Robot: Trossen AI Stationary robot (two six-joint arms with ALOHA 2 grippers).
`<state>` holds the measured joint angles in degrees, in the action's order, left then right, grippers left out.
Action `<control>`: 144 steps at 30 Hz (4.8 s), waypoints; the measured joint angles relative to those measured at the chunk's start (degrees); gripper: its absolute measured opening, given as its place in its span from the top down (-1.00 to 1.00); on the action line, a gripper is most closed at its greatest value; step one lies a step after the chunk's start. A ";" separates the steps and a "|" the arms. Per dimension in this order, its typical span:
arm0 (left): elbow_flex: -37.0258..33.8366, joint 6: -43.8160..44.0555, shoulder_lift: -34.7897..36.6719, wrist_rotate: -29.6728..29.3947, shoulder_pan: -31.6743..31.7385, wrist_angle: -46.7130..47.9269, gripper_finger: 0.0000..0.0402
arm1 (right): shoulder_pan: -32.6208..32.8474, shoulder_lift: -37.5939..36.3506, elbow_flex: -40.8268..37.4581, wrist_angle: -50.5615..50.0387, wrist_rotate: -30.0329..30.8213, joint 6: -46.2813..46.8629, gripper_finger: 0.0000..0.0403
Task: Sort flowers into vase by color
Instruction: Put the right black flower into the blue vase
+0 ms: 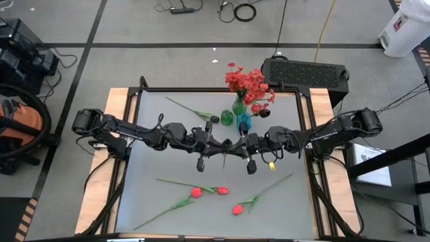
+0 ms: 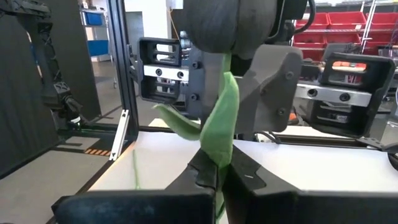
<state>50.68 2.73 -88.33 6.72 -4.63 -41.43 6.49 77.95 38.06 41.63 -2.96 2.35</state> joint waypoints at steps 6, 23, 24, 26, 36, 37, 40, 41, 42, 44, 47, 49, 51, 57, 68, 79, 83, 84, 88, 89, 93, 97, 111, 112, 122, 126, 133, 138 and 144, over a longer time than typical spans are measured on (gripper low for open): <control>0.00 -1.63 0.00 -0.27 -0.01 -0.02 0.95 | 0.01 0.00 0.00 -0.02 -0.13 -0.32 0.91; -0.11 -5.19 1.43 -0.92 1.01 0.54 0.98 | 1.89 -4.60 0.00 -9.24 0.07 -1.09 0.22; -0.11 -5.30 1.92 -0.94 1.02 0.73 0.98 | 1.89 -5.15 0.00 -10.82 0.03 -0.93 0.22; -0.11 -6.65 2.47 -0.96 1.00 1.01 0.98 | 1.89 -6.14 -0.02 -13.18 -0.03 -0.59 0.21; -0.08 -13.50 5.10 -4.24 2.14 0.88 0.99 | 2.17 -13.49 -0.02 -29.86 0.08 4.03 0.21; -0.07 -13.69 5.45 -4.25 2.62 0.83 0.99 | 2.26 -14.18 -0.02 -31.80 0.08 4.59 0.21; -0.07 -13.82 5.97 -4.22 4.17 -0.42 0.99 | 2.61 -15.93 -0.02 -37.24 0.10 6.97 0.21; -0.07 -14.06 5.97 -4.22 4.64 -0.98 0.99 | 2.68 -16.38 -0.02 -38.94 0.11 7.76 0.21; -0.07 -14.18 5.97 -4.22 5.14 -1.40 0.99 | 2.75 -16.70 -0.02 -40.29 0.10 8.52 0.21; -0.07 -14.95 5.95 -3.87 6.29 -2.68 0.99 | 3.07 -16.97 -0.02 -42.89 0.21 10.36 0.21; 0.58 -15.55 6.08 -2.10 8.00 -4.44 0.99 | 3.47 -17.00 -0.02 -46.32 0.37 12.81 0.21; 1.44 -15.59 6.08 -0.40 9.07 -4.41 0.99 | 3.60 -16.99 -0.02 -48.59 0.36 14.58 0.21; 2.60 -15.57 6.06 1.48 9.94 -4.31 0.99 | 3.99 -16.90 -0.02 -50.41 0.97 16.34 0.21; 5.89 -17.14 6.06 5.74 11.93 -4.40 0.99 | 6.44 -16.90 -0.02 -54.25 5.50 19.59 0.21; 10.84 -17.63 1.07 8.09 15.31 -4.56 0.99 | 9.47 -16.90 -0.02 -53.41 9.36 19.89 0.21; 16.01 -16.78 -5.89 8.29 16.98 -4.57 0.99 | 9.76 -16.88 -0.02 -53.20 10.56 19.51 0.21; 16.56 -16.62 -6.63 9.52 17.49 -4.61 0.99 | 9.76 -16.87 -0.02 -53.23 10.55 19.21 0.21; 16.61 -16.60 -6.70 9.55 17.66 -4.59 0.99 | 9.76 -16.87 -0.02 -53.20 10.55 19.09 0.21; 16.61 -16.60 -6.71 9.63 18.24 -4.54 0.99 | 9.76 -16.87 -0.02 -53.18 10.55 19.06 0.21; 16.61 -16.61 -6.71 9.62 18.40 -4.51 0.99 | 9.76 -16.87 -0.02 -53.18 10.55 19.06 0.21; 16.61 -16.60 -6.71 9.96 18.92 -4.41 0.99 | 9.76 -16.87 -0.02 -53.18 10.61 19.04 0.21; 16.61 -16.60 -7.30 10.11 19.14 -4.71 0.99 | 9.76 -16.87 -0.02 -53.16 10.62 19.04 0.21; 16.61 -16.60 -9.29 10.12 19.31 -4.75 0.96 | 9.72 -16.87 -0.02 -53.07 10.75 19.04 0.21; 16.61 -16.60 -9.29 10.12 19.31 -4.61 0.94 | 9.72 -16.87 -0.02 -53.07 10.75 19.04 0.21; 16.61 -14.06 -9.29 10.08 19.29 -2.29 0.82 | 9.72 -16.87 -0.02 -52.94 10.75 19.04 0.21; 16.61 -14.22 -9.29 10.07 19.31 -0.17 0.79 | 9.72 -16.85 -0.02 -52.42 10.95 19.04 0.21; 16.61 -15.19 -9.29 6.49 19.31 2.27 0.38 | 9.72 -16.85 -0.02 -52.09 10.95 19.05 0.21; 16.61 -16.08 -9.29 2.84 19.31 7.48 0.15 | 9.72 -16.85 -0.02 -52.09 10.95 19.32 0.21; 16.61 -17.06 -9.29 1.99 19.30 13.73 0.10 | 9.72 -16.85 -0.02 -51.80 10.93 19.30 0.21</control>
<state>67.29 -14.33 -97.62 8.71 14.66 -27.71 16.21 61.10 38.04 -10.17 7.97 21.65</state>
